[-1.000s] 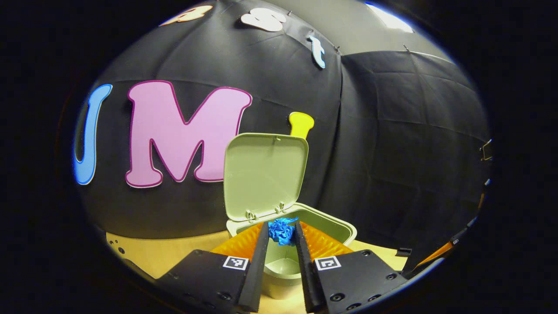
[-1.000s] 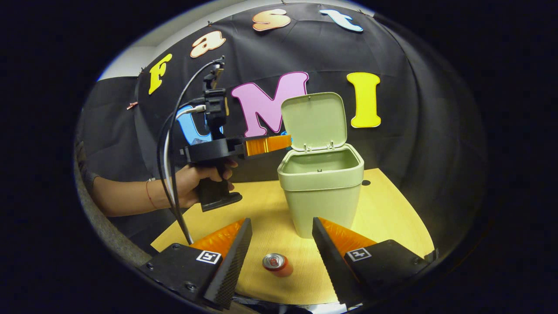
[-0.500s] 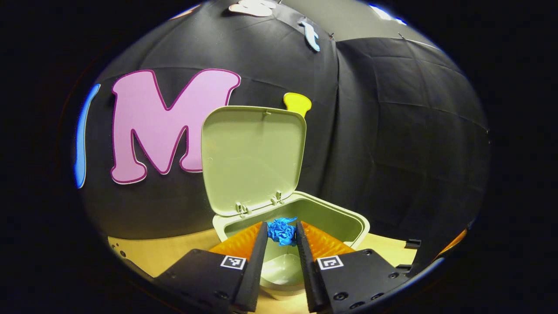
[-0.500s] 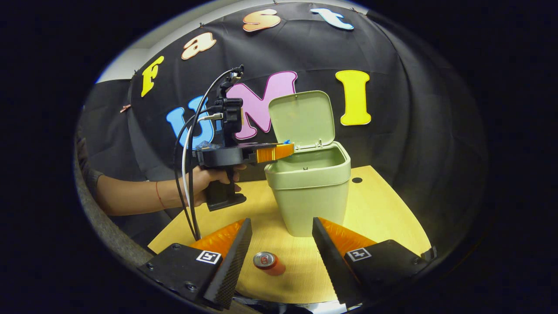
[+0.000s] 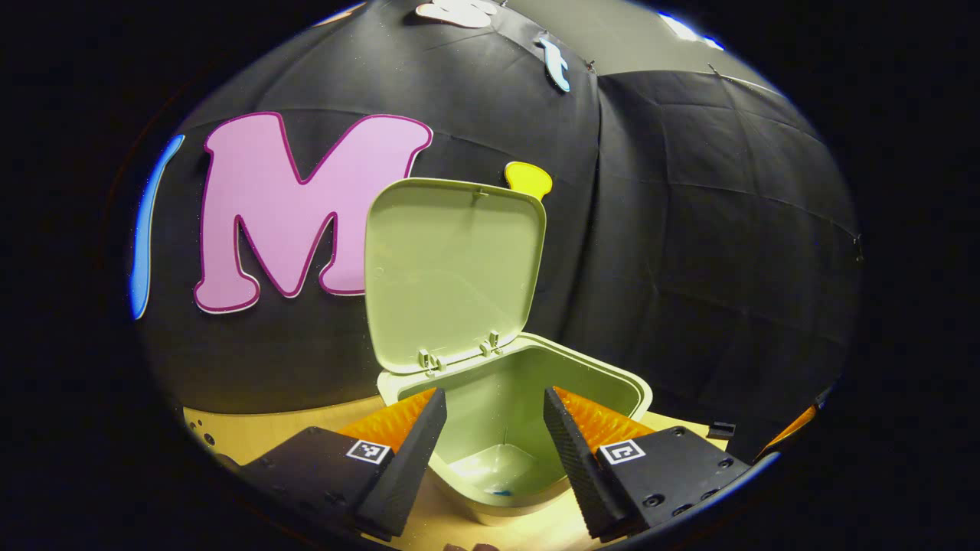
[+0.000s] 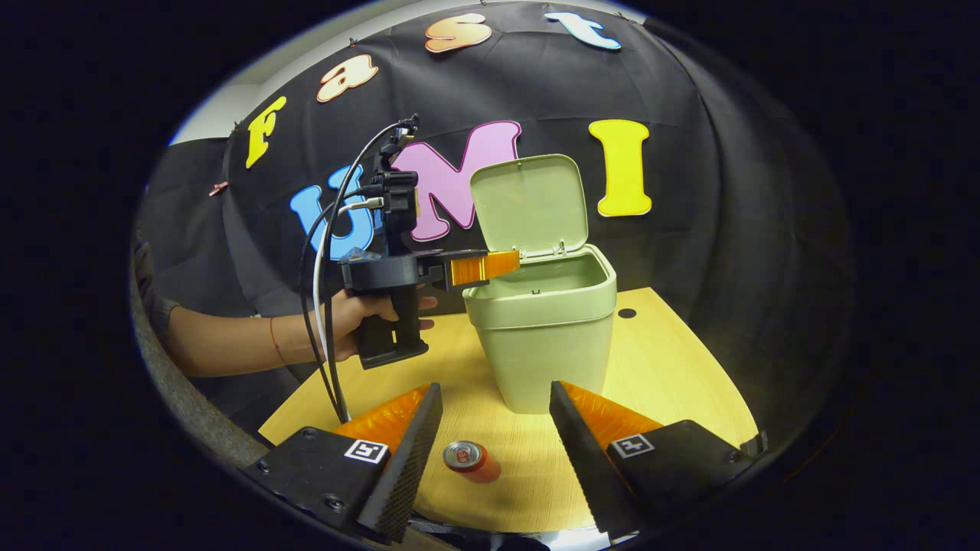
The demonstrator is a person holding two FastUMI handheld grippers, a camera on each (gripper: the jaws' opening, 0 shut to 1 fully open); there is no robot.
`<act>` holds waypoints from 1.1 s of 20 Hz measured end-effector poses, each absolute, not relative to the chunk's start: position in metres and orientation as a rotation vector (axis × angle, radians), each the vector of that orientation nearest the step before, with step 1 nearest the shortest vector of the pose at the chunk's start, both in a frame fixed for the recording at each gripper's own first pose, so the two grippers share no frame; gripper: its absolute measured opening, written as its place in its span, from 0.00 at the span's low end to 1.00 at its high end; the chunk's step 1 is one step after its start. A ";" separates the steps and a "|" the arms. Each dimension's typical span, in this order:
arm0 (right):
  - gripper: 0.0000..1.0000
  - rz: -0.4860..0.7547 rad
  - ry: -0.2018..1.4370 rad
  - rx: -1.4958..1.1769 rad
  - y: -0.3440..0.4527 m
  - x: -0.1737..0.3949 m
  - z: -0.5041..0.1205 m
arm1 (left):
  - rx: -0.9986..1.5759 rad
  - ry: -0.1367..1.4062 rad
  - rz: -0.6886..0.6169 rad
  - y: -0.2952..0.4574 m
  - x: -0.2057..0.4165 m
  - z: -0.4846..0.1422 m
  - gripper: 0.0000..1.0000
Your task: Press the lid of the desktop garbage bin to open it, pick up the crumpled paper on the desktop and throw it into the bin, then pick up the pop can on the desktop and drop it into the bin, and finally close the garbage bin lid.
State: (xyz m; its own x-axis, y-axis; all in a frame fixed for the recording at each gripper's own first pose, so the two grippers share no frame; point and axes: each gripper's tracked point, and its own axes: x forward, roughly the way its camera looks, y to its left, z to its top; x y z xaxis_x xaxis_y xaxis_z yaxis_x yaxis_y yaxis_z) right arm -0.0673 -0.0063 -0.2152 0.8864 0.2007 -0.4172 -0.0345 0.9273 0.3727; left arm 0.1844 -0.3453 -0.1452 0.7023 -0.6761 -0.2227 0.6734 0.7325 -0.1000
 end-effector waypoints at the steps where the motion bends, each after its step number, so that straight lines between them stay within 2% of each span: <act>1: 0.91 0.128 0.471 0.362 -0.005 -0.069 -0.217 | -0.008 0.251 -0.739 -0.341 0.184 -0.145 0.86; 7: 0.96 0.184 0.516 0.307 0.015 -0.077 -0.231 | -0.026 0.245 -0.682 -0.307 0.171 -0.135 0.93; 16: 0.97 0.331 0.604 0.224 0.058 -0.078 -0.271 | -0.032 0.184 -0.511 -0.223 0.130 -0.105 0.94; 22: 0.96 0.400 0.658 0.183 0.083 -0.072 -0.304 | -0.026 0.207 -0.370 -0.154 0.091 -0.109 0.94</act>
State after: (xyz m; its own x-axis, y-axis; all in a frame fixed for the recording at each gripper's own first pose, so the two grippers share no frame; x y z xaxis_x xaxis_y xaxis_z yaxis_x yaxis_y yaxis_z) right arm -0.0720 0.0835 -0.3043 0.7184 0.4168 -0.5568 -0.3026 0.9081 0.2894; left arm 0.0911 -0.1535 -0.1087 0.9114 -0.3620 -0.1959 0.3566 0.9321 -0.0633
